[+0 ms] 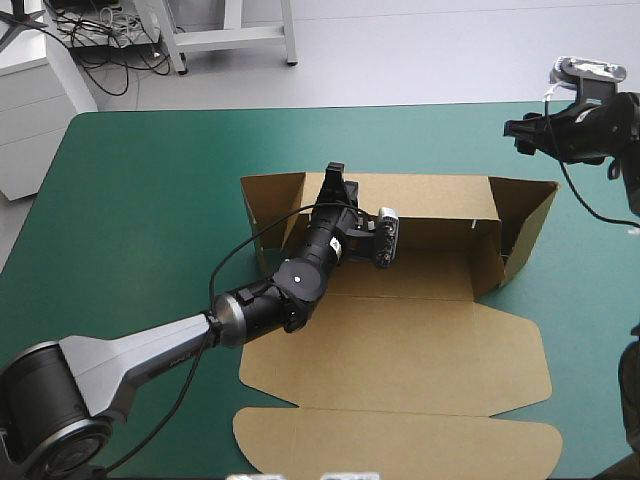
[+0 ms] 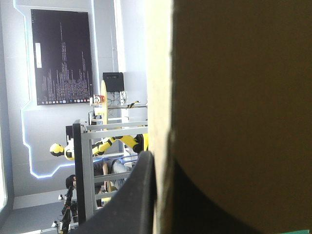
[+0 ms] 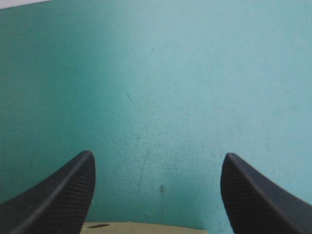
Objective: Fold the box
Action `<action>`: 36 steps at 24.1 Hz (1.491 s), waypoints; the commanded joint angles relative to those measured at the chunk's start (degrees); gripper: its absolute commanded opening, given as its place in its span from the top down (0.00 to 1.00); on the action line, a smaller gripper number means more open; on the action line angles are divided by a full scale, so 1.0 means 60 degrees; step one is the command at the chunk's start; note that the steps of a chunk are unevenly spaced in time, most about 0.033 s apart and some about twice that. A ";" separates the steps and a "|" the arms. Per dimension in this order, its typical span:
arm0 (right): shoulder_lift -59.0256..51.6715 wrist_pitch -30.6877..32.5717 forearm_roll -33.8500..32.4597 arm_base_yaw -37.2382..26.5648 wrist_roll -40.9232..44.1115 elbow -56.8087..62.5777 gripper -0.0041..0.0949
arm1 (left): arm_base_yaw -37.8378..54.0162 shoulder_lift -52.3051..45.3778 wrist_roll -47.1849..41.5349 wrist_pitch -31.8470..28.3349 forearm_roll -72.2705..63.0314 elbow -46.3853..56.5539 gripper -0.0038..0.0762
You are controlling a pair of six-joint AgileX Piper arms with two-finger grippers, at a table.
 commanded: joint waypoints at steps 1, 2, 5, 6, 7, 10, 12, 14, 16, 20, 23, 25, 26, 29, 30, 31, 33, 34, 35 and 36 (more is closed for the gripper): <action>0.0315 0.0023 0.0088 -0.0005 -0.0051 -0.0554 0.28 | -0.0114 -0.0316 -0.0199 -0.0058 -0.0043 -0.0163 0.96; 0.0573 0.0134 0.0113 -0.0005 -0.0051 -0.0551 0.28 | -0.0114 -0.0316 -0.0199 -0.0058 -0.0043 -0.0163 0.96; 0.0742 0.0477 0.0113 -0.0005 -0.0119 -0.0551 0.28 | -0.0114 -0.0316 -0.0157 -0.0058 -0.0043 -0.0163 0.96; 0.0739 0.0642 0.0113 -0.0005 -0.0119 -0.0551 0.28 | -0.0114 -0.0316 -0.0157 -0.0021 -0.0043 -0.0163 0.96; 0.0739 0.0756 0.0113 -0.0005 -0.0119 -0.0551 0.28 | -0.0114 -0.0316 -0.0157 0.0000 -0.0043 -0.0163 0.96; 0.0739 0.1572 -0.0082 -0.0005 -0.0341 -0.0481 0.28 | -0.0114 -0.0316 -0.0157 0.0055 -0.0043 -0.0163 0.96; 0.0739 0.1995 -0.0273 -0.0005 -0.0381 -0.0465 0.28 | -0.0114 -0.0316 -0.0157 0.0055 -0.0043 -0.0163 0.96; 0.0591 0.2153 -0.0208 -0.0005 -0.0515 -0.0465 0.28 | -0.0114 -0.0316 -0.0157 0.0070 -0.0043 -0.0163 0.96; 0.0473 0.2374 -0.0122 -0.0005 -0.0531 -0.0465 0.28 | -0.0114 -0.0316 -0.0157 0.0117 -0.0043 -0.0163 0.96; 0.0159 0.2739 0.0235 -0.0005 -0.0926 0.0105 0.28 | -0.0114 -0.0316 -0.0201 0.0121 -0.0043 -0.0163 0.96; -0.0108 0.2571 0.0610 -0.0005 -0.1255 0.0797 0.28 | -0.0114 -0.0316 -0.0201 0.0140 -0.0043 -0.0163 0.96; -0.0443 0.2155 0.0977 -0.0005 -0.1515 0.1309 0.28 | -0.0114 -0.0316 -0.0201 0.0181 -0.0043 -0.0163 0.96; -0.0609 0.1947 0.1159 -0.0005 -0.1626 0.1511 0.28 | -0.0114 -0.0316 -0.0201 0.0200 -0.0043 -0.0163 0.96; -0.1227 0.1455 0.1616 -0.0005 -0.1945 0.2106 0.28 | -0.0114 -0.0316 -0.0201 0.0200 -0.0043 -0.0163 0.96; -0.1409 0.1362 0.1616 -0.0005 -0.2000 0.2312 0.28 | -0.0114 -0.0316 -0.0201 0.0200 -0.0043 -0.0163 0.96; -0.1582 0.1290 0.1597 -0.0005 -0.2054 0.2527 0.28 | -0.0114 -0.0316 -0.0201 0.0200 -0.0043 -0.0163 0.96; -0.1854 0.1145 0.1597 -0.0005 -0.2136 0.3004 0.28 | -0.0114 -0.0316 -0.0201 0.0200 -0.0043 -0.0163 0.96; -0.2000 0.1032 0.1597 -0.0005 -0.2231 0.3278 0.28 | -0.0114 -0.0316 -0.0201 0.0200 -0.0043 -0.0163 0.96; -0.2118 0.0940 0.1597 -0.0005 -0.2280 0.3506 0.28 | -0.0114 -0.0316 -0.0201 0.0200 -0.0043 -0.0163 0.96; -0.2263 0.0807 0.1597 -0.0005 -0.2316 0.3796 0.28 | -0.0114 -0.0316 -0.0201 0.0200 -0.0043 -0.0163 0.96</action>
